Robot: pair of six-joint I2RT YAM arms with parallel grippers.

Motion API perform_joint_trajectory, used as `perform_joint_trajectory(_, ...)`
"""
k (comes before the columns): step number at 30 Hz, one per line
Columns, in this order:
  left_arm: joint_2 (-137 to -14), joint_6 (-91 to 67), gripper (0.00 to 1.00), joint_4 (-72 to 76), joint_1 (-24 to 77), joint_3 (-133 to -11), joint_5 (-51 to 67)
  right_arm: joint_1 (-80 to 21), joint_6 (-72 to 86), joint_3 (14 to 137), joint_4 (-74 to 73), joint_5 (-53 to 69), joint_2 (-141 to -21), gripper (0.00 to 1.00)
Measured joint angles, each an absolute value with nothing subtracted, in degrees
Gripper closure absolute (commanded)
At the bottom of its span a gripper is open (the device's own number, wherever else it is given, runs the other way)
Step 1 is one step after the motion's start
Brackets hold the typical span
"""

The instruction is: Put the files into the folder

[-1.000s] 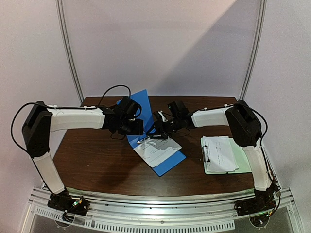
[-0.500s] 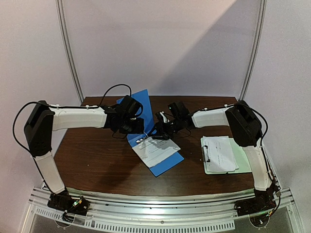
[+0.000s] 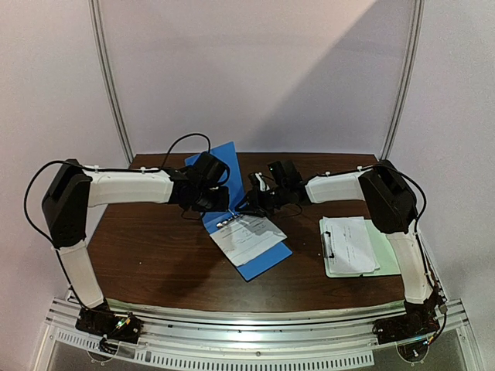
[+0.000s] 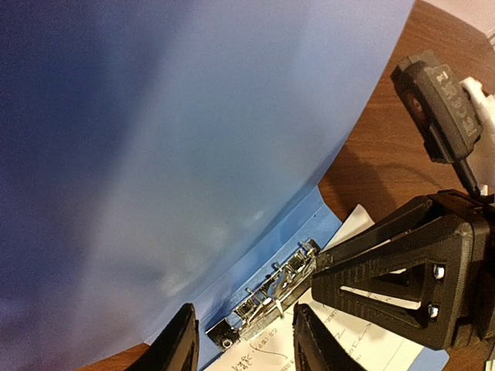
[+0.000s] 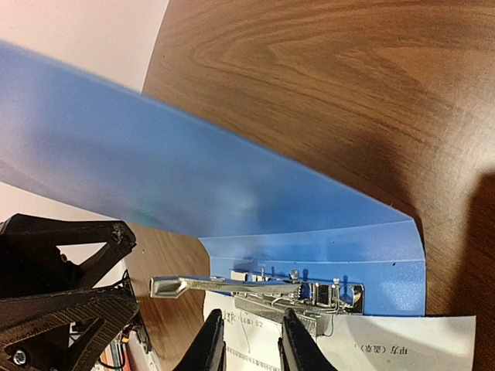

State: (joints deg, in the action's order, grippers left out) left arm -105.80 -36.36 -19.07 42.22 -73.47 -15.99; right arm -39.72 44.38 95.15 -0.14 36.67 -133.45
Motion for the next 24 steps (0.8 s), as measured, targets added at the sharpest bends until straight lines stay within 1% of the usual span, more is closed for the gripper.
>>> perform_joint_trajectory(10,-108.18,-36.84,0.77,-18.24,42.22,-74.59,-16.58,-39.72,44.71,94.13,1.74,35.40,-133.45,0.80)
perform_joint_trajectory(13,-109.25,-36.97,0.78,-18.11,42.22,-74.76,-16.56,-39.72,44.71,93.34,1.78,35.22,-133.45,0.80)
perform_joint_trajectory(15,-109.54,-36.91,0.82,-18.15,42.22,-74.81,-16.56,-39.72,44.71,93.01,1.76,35.20,-133.47,0.81)
perform_joint_trajectory(18,-109.58,-36.88,0.84,-18.17,42.22,-74.98,-16.56,-39.72,44.71,92.92,1.78,35.20,-133.47,0.81)
perform_joint_trajectory(22,-109.58,-36.91,0.84,-18.22,42.22,-75.31,-16.56,-39.72,44.71,92.55,2.26,35.20,-133.47,0.81)
perform_joint_trajectory(24,-109.60,-36.88,0.86,-18.24,42.22,-75.64,-16.56,-39.72,44.73,91.85,2.66,35.07,-133.47,0.82)
